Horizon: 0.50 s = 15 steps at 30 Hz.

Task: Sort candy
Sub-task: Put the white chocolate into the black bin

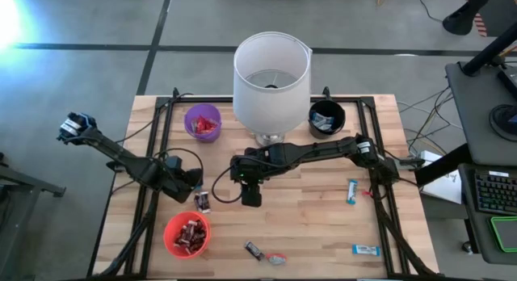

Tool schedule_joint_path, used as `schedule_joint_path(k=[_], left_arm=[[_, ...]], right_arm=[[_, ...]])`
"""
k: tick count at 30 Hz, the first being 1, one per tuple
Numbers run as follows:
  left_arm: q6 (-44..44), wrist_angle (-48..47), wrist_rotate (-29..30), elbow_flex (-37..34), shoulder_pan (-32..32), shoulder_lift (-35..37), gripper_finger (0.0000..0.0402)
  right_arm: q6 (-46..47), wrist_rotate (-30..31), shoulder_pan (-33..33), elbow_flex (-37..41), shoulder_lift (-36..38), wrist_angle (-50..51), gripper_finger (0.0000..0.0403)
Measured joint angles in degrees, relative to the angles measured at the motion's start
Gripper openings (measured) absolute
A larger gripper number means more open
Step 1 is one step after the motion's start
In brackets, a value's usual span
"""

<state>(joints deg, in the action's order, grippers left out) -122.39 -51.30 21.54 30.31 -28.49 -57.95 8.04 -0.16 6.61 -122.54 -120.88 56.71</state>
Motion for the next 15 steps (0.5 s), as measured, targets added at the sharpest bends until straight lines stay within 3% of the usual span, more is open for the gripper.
schedule_joint_path(k=[8, 15], left_arm=[[0.7, 10.2, 0.0, -4.4, 0.0, -0.8, 0.0168], [-1.2, 10.7, 0.0, -5.0, 0.1, -5.0, 0.0168]], right_arm=[[-0.2, 0.0, 0.0, 0.0, 0.0, 0.0, 0.0162], [-0.2, 0.0, 0.0, 0.0, 0.0, 0.0, 0.0162]])
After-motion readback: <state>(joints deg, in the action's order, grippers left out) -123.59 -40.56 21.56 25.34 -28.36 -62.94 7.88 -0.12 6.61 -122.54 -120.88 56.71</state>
